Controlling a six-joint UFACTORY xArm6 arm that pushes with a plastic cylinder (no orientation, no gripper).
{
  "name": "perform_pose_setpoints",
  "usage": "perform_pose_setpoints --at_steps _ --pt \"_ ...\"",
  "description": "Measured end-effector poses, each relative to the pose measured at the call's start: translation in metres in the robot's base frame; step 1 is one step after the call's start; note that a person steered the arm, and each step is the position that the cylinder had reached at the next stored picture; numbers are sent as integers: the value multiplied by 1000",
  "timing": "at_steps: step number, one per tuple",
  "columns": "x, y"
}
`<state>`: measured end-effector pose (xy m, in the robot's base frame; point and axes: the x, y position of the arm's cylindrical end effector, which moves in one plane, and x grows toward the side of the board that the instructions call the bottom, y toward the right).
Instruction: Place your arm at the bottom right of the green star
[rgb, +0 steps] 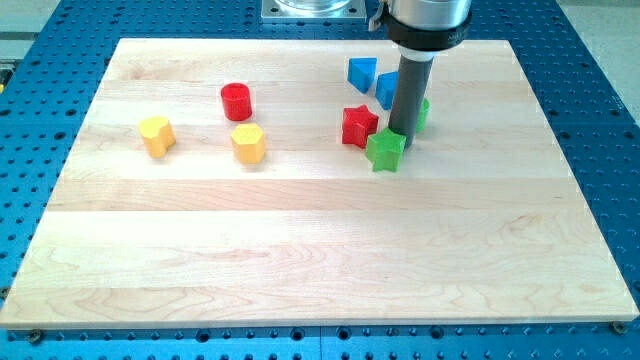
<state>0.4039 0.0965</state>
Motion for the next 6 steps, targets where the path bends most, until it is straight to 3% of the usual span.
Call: perform_pose_setpoints --at_steps 1,3,4,5,6 --pt "-1 -56" --pt "-18 -80" --pt "39 -116" --pt "84 -47" --pt "73 -12"
